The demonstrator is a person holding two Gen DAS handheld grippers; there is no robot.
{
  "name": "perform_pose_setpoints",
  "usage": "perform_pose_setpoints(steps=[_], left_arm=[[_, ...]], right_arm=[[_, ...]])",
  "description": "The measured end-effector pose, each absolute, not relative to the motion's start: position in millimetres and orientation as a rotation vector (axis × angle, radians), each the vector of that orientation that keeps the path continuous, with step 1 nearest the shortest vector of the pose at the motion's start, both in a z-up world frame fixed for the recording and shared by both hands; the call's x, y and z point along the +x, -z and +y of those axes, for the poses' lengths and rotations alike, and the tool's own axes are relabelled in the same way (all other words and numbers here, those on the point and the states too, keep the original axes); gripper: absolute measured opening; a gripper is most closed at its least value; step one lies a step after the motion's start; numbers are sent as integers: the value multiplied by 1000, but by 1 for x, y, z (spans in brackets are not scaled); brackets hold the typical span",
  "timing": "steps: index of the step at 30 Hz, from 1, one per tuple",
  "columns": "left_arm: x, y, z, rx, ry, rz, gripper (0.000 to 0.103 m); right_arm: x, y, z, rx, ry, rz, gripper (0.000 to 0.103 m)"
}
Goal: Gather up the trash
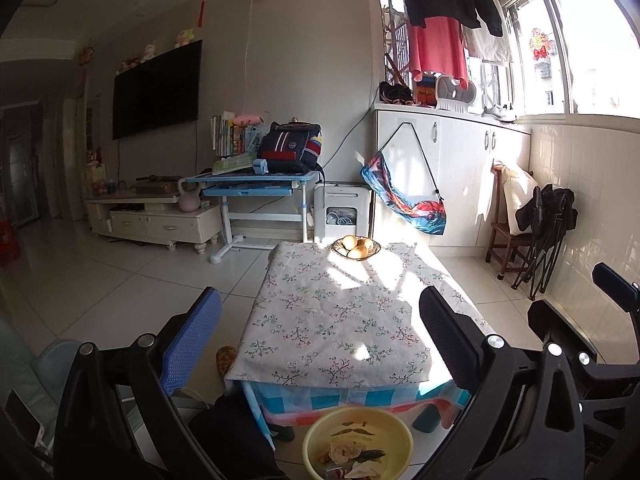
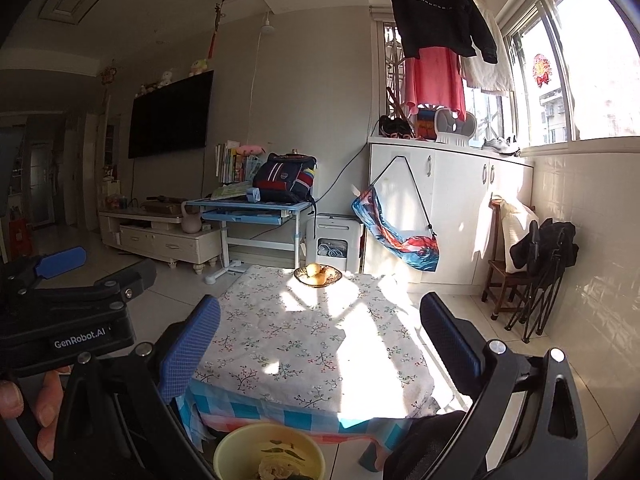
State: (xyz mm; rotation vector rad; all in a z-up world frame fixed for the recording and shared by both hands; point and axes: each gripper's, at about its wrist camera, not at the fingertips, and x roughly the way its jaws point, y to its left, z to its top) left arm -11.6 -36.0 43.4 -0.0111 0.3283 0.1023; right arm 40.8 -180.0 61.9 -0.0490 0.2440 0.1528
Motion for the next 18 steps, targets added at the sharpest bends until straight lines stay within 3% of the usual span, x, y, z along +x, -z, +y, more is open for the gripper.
perform_pose_setpoints(steps=[18], left_arm=[[-9, -43, -38, -2, -108, 338, 96]], right_arm=[[42, -62, -181, -45, -138, 250, 96]])
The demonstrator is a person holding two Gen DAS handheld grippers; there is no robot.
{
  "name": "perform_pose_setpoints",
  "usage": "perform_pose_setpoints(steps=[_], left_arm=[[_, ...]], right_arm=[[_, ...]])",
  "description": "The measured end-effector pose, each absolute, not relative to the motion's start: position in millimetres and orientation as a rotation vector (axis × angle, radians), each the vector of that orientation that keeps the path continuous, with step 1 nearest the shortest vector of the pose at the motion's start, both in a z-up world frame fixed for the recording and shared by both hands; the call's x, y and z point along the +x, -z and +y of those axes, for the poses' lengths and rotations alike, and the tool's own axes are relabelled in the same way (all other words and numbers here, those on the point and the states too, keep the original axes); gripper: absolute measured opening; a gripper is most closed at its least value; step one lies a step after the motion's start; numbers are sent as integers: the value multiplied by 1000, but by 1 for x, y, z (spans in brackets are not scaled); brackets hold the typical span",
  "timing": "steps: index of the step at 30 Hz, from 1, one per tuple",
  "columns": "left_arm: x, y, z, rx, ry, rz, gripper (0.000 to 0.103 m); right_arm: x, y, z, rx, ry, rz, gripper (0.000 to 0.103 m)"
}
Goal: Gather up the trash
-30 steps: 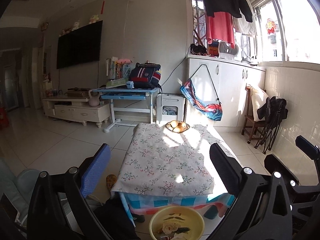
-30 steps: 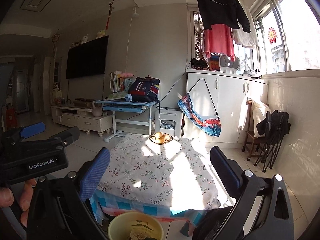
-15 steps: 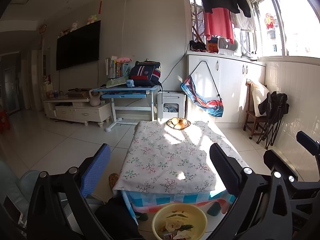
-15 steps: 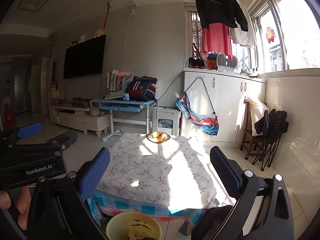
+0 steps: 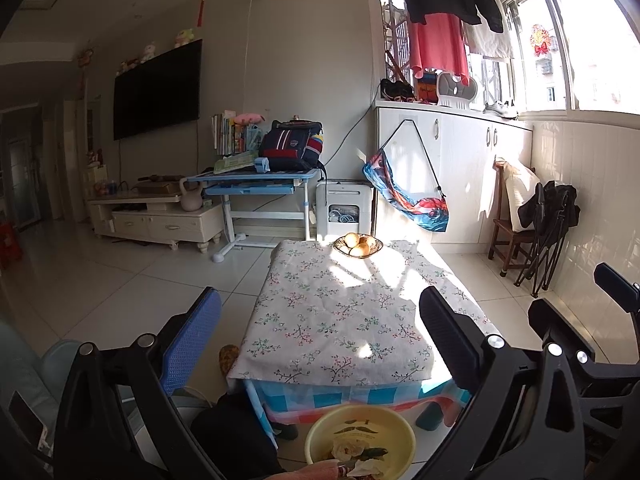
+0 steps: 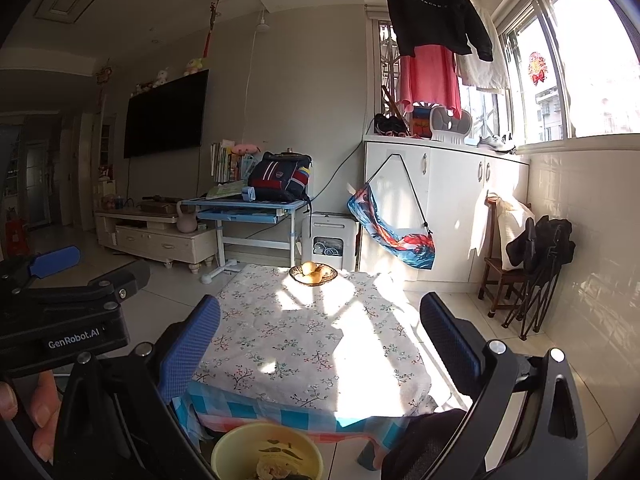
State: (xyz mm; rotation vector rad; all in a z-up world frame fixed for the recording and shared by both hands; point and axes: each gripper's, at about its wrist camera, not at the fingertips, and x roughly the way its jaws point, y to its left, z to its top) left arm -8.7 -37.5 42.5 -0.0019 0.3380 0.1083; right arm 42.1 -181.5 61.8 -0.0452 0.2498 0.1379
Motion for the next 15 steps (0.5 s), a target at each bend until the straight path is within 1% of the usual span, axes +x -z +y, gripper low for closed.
perform_pose_setpoints(steps=[15], left_arm=[[-9, -45, -40, 5, -113, 345, 96]], right_arm=[[42, -59, -183, -47, -133, 256, 96]])
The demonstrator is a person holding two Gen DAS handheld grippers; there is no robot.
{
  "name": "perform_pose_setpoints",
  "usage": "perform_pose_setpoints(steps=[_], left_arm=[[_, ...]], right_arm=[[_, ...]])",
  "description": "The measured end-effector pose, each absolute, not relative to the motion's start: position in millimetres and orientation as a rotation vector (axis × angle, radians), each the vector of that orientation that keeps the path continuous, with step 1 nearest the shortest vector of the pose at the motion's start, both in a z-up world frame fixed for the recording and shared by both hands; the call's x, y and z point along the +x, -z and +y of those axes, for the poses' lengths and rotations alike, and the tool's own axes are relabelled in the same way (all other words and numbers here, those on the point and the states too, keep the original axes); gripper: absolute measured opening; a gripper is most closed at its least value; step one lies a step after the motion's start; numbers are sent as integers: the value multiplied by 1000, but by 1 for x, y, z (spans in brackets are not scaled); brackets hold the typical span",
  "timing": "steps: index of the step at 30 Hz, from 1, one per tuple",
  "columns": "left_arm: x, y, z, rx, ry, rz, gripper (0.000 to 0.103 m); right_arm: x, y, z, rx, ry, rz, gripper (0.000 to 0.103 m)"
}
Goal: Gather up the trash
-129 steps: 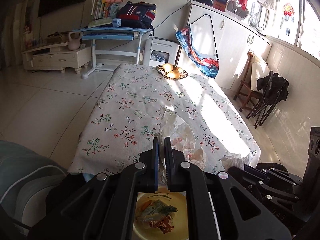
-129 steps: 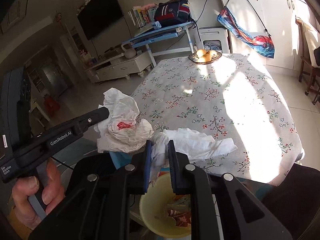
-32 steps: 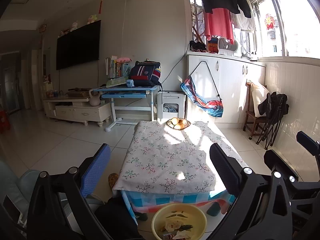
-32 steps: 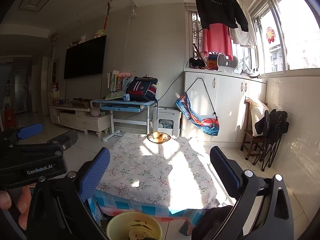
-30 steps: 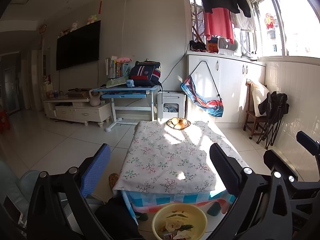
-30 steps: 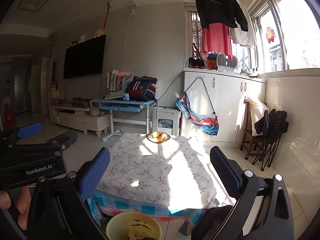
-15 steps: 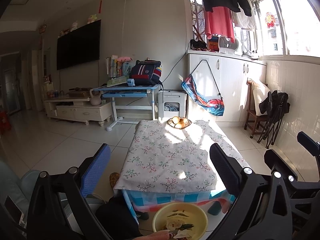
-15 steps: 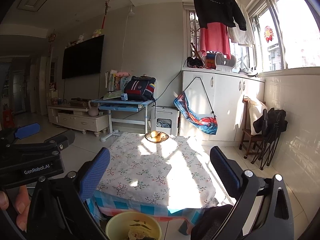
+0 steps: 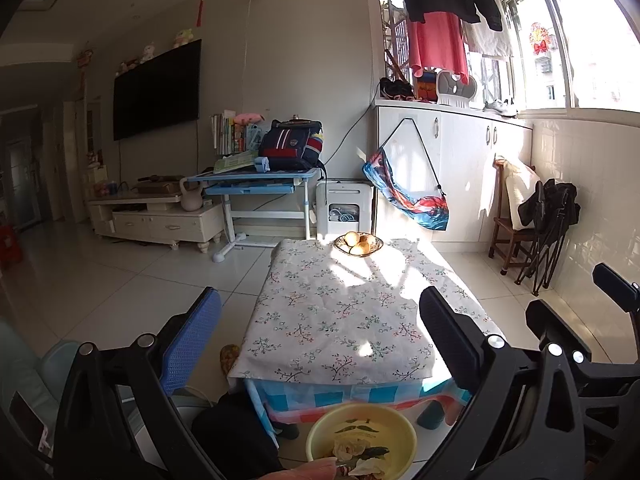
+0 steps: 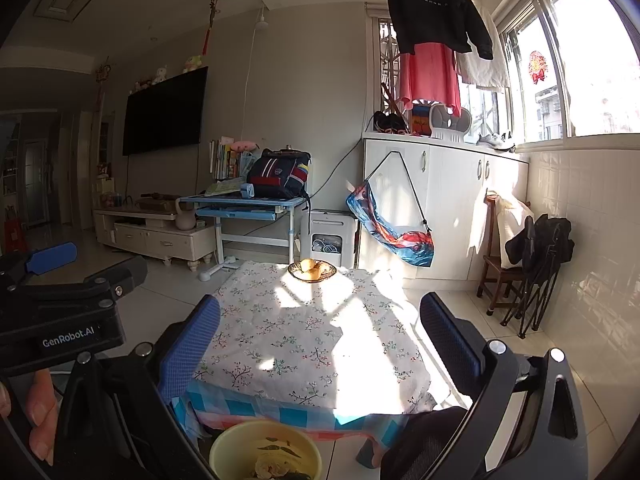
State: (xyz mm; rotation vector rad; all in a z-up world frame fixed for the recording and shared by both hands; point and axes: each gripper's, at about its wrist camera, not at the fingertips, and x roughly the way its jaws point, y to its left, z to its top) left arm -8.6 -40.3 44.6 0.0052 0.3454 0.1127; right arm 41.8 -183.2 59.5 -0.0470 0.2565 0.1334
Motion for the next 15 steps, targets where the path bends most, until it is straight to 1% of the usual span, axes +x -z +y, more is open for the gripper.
perform_pose_setpoints(steps=[15], left_arm=[[-4, -42, -40, 16, -135, 361, 96]], right_arm=[[43, -56, -182, -52, -129, 270, 96]])
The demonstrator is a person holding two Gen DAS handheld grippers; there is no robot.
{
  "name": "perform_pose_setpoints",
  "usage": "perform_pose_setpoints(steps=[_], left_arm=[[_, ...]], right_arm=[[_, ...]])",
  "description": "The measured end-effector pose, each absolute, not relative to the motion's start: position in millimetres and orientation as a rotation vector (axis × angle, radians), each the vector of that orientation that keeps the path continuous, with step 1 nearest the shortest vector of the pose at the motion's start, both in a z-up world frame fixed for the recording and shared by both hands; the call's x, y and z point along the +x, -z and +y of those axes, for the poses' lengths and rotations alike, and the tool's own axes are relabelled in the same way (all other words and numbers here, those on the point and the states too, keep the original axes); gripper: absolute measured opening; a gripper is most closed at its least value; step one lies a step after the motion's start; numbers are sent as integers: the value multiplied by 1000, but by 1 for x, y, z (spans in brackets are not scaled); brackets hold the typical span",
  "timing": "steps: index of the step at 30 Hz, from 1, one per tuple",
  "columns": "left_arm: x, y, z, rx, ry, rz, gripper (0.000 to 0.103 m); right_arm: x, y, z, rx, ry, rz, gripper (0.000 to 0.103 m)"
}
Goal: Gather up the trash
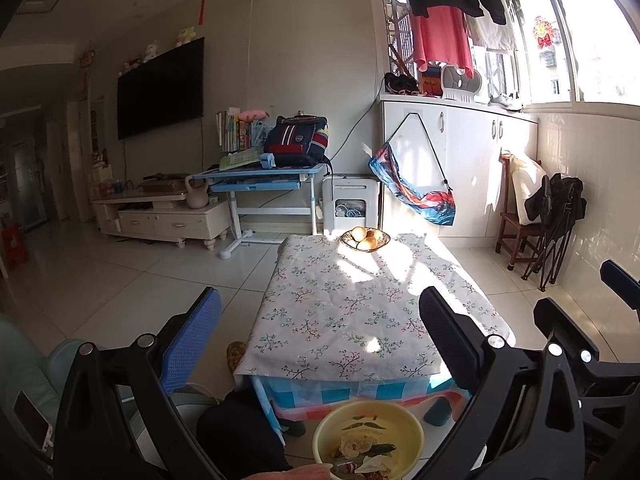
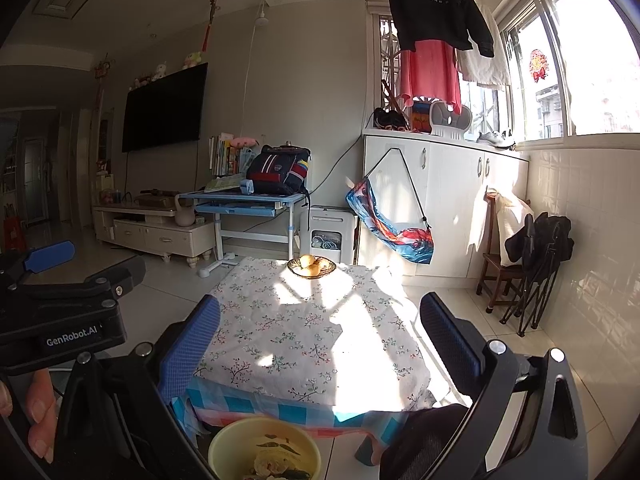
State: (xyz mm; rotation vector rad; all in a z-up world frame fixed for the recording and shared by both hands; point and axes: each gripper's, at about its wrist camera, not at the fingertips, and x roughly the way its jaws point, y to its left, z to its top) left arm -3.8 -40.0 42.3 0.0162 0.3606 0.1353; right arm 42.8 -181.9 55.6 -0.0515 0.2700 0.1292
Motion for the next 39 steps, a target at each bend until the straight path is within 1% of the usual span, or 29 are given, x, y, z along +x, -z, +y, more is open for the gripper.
perform_pose_setpoints(steps=[39], left_arm=[[-1, -35, -39, 27, -148, 370, 96]], right_arm=[[43, -47, -180, -58, -134, 285, 96]])
